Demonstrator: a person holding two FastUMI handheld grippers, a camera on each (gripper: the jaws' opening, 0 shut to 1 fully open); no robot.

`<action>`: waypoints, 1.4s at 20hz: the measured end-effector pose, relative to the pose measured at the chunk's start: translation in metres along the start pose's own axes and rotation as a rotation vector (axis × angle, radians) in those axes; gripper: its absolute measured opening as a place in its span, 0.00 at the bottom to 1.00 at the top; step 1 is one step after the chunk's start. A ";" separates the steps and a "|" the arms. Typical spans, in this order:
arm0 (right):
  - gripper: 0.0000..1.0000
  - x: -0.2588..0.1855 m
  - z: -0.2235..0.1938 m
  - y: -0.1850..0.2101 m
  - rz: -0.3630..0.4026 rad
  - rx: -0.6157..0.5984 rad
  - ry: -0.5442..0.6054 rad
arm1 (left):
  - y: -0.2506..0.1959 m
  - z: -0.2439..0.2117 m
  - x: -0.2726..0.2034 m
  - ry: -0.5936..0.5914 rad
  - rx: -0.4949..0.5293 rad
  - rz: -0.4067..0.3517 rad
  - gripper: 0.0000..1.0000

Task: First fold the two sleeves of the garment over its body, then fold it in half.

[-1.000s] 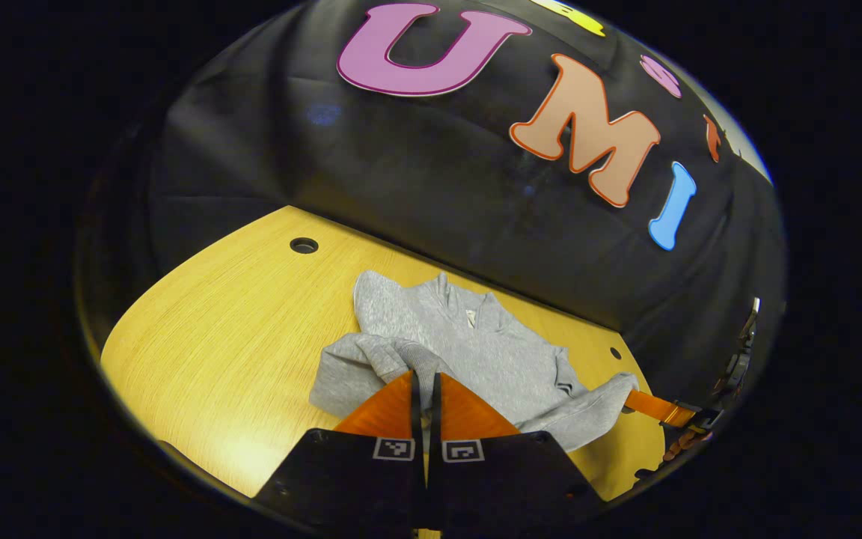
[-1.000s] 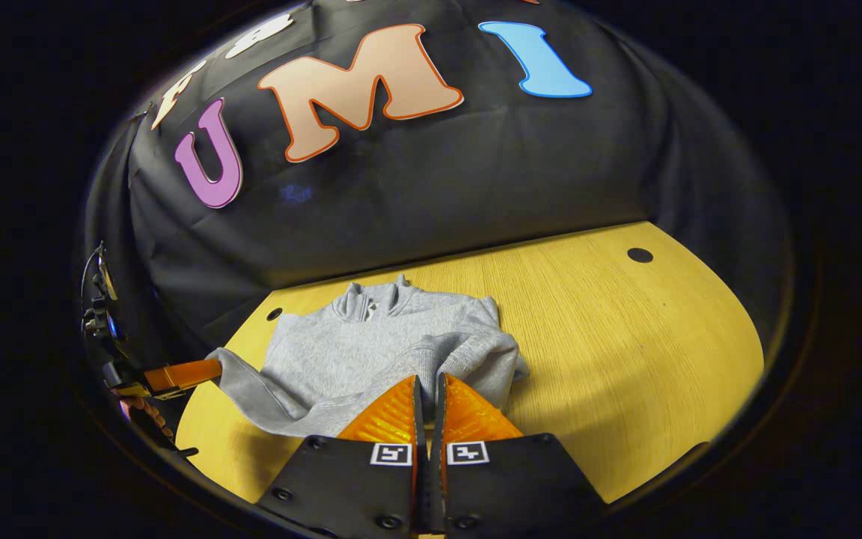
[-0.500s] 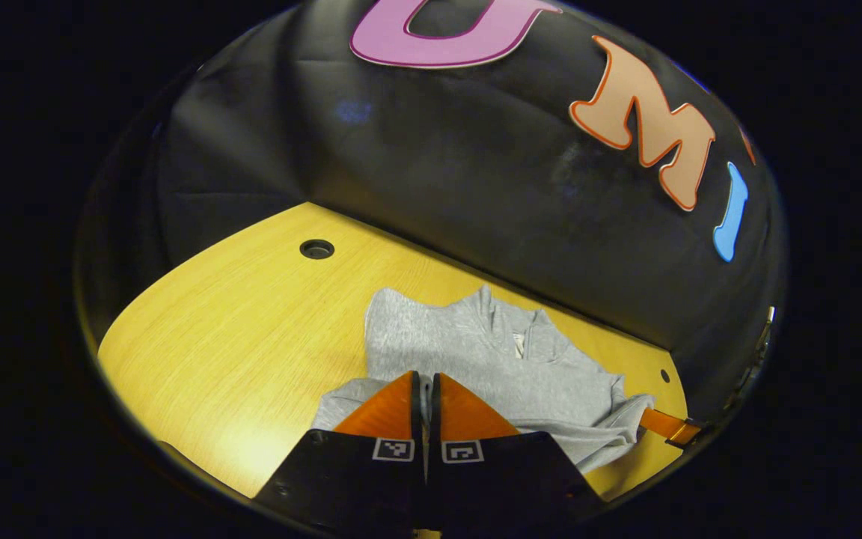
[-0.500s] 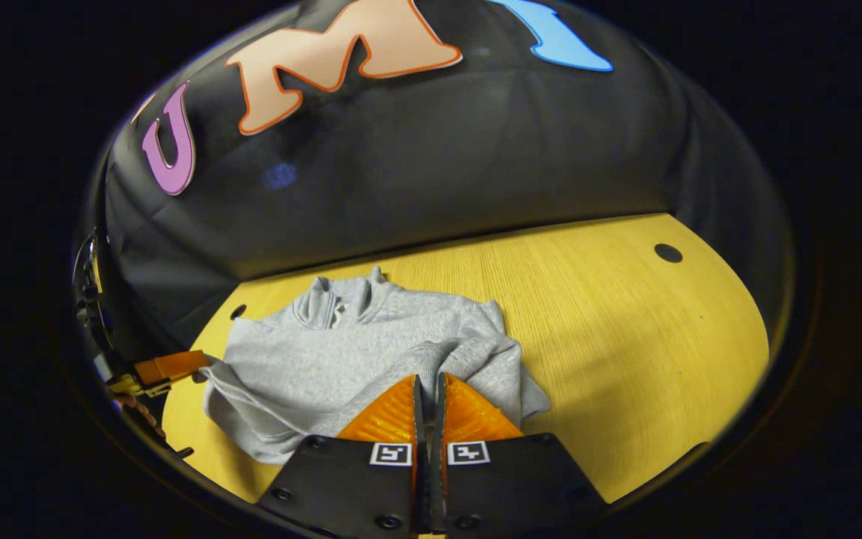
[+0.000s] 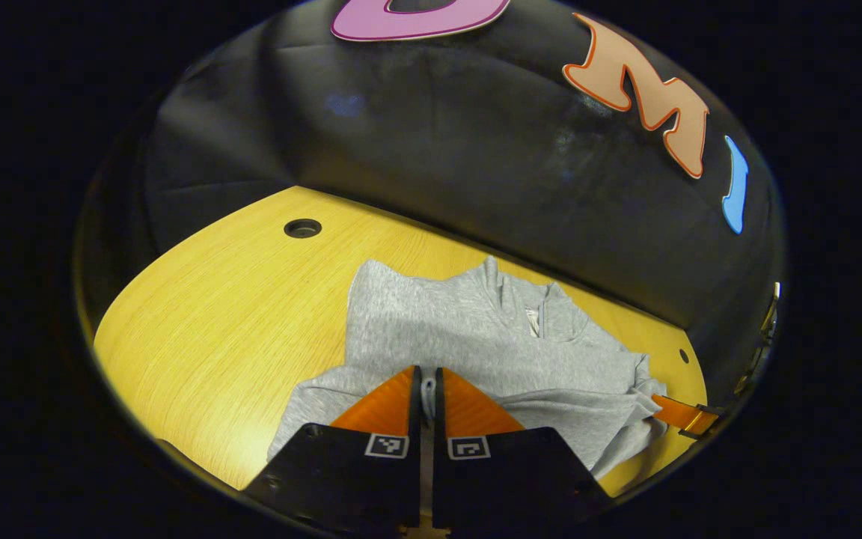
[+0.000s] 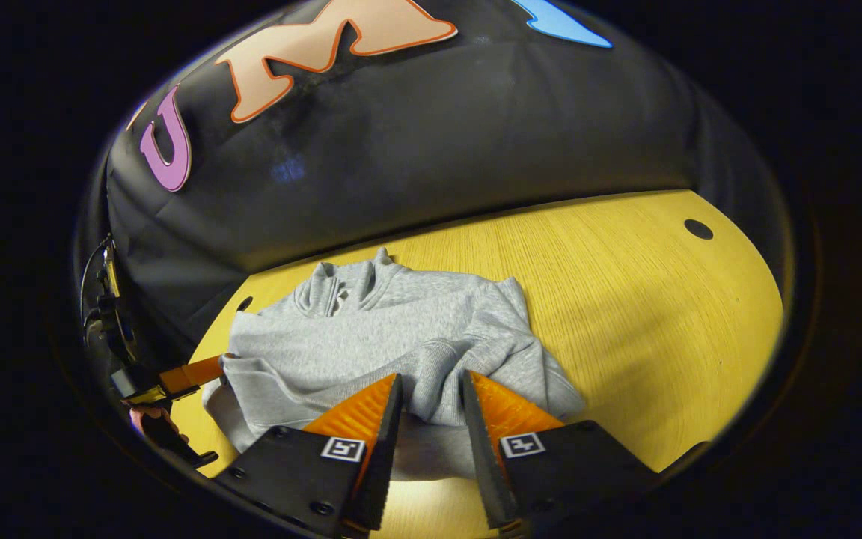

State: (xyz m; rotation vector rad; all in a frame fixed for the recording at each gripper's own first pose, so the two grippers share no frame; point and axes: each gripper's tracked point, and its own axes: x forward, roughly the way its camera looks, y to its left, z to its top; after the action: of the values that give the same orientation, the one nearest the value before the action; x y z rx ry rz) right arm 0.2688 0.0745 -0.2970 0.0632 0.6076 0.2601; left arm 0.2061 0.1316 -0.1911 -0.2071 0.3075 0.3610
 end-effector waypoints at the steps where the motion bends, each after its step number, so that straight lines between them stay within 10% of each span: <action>1: 0.55 -0.003 0.005 0.002 -0.003 -0.014 -0.018 | -0.005 0.003 -0.003 -0.001 -0.021 -0.033 0.10; 4: 0.99 -0.019 0.024 0.007 -0.011 -0.080 -0.094 | -0.014 0.013 -0.020 -0.025 -0.054 -0.057 0.77; 8: 0.97 -0.053 0.050 0.014 -0.010 -0.121 -0.172 | -0.016 0.036 -0.048 -0.084 0.054 -0.027 0.94; 28: 0.97 -0.257 0.023 0.056 -0.028 -0.213 -0.310 | -0.022 0.007 -0.239 -0.093 0.281 -0.090 0.94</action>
State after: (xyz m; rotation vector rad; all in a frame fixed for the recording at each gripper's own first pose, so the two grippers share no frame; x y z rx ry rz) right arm 0.0665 0.0620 -0.1275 -0.1093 0.2706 0.2800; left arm 0.0032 0.0382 -0.1028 0.0716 0.2530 0.2337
